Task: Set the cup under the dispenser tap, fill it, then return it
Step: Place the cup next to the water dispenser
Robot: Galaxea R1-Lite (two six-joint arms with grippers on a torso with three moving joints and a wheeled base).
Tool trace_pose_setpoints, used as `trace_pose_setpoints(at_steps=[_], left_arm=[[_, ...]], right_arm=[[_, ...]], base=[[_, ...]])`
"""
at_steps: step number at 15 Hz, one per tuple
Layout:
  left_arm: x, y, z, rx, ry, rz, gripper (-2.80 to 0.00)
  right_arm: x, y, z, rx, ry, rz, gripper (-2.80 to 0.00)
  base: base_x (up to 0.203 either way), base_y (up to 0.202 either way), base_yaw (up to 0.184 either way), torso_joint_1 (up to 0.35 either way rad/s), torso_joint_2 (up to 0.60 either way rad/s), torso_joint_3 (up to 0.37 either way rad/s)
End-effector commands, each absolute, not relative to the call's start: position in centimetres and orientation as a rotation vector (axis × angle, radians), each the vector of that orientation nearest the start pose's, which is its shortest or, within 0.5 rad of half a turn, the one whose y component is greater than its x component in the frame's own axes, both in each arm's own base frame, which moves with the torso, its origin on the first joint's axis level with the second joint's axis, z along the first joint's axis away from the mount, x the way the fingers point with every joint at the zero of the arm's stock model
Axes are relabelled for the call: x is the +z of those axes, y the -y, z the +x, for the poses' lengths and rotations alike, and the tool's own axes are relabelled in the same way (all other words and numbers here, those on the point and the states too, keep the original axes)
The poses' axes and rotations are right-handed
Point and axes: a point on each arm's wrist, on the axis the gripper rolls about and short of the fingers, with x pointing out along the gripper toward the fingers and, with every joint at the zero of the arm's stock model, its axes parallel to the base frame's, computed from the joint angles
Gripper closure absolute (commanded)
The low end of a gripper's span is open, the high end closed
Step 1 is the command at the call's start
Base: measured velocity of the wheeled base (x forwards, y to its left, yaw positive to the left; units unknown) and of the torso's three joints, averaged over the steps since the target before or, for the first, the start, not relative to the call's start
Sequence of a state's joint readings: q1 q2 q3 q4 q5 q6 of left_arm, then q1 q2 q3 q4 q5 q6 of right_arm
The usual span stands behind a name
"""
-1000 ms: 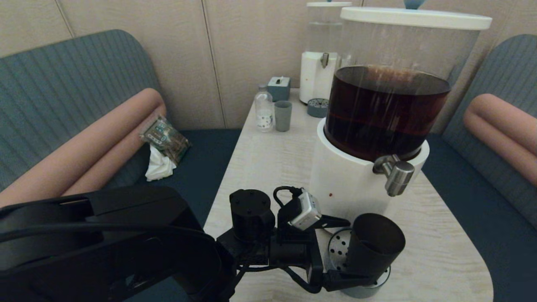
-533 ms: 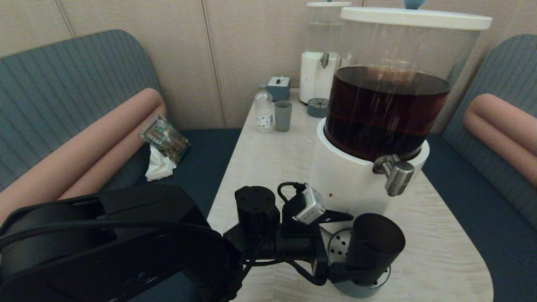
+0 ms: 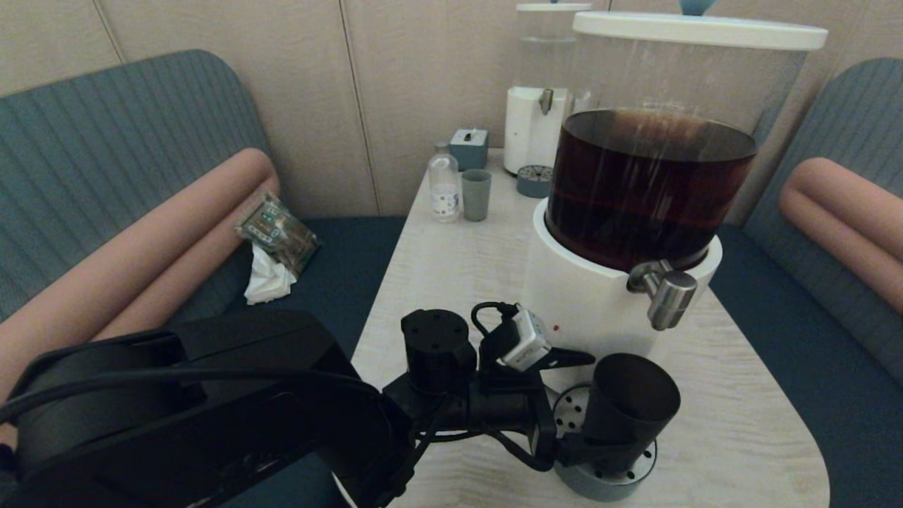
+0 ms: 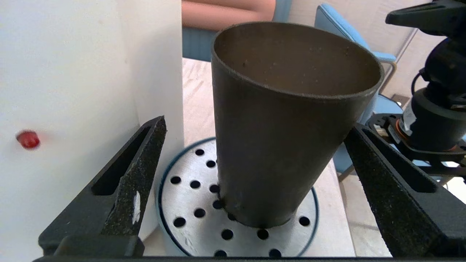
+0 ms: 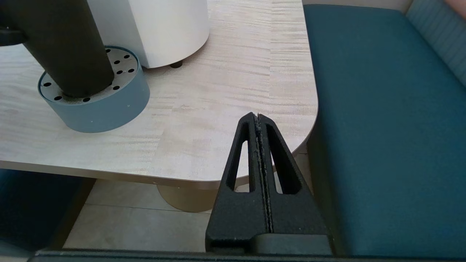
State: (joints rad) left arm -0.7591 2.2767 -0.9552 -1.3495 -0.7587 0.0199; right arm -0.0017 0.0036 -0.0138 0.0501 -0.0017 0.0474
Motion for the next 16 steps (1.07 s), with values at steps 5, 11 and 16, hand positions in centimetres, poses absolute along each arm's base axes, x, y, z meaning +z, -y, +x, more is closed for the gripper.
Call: trace_pose_setpoints(at_steps=[5,11,16], left_arm=[[7.85,29.37,28.71,-1.510,0.049,0.017,-2.80],[7.92,29.52,28.92,-1.455,0.052,0.015,-2.80],[7.88,29.54,28.95,-1.449,0.051,0.016,-2.80]], right_arm=[[7.42,0.00,-2.36,-0.004,-0.041,0.048,0.00],[7.42,0.00,-2.36,-0.004,-0.041,0.048,0.00],[7.42,0.00,-2.36,-0.004,-0.041,0.048,0.00]], base=[[0.000,0.000,0.000,0.000,0.00,0.000],[0.000,0.000,0.000,0.000,0.00,0.000],[0.000,0.000,0.000,0.000,0.00,0.000]])
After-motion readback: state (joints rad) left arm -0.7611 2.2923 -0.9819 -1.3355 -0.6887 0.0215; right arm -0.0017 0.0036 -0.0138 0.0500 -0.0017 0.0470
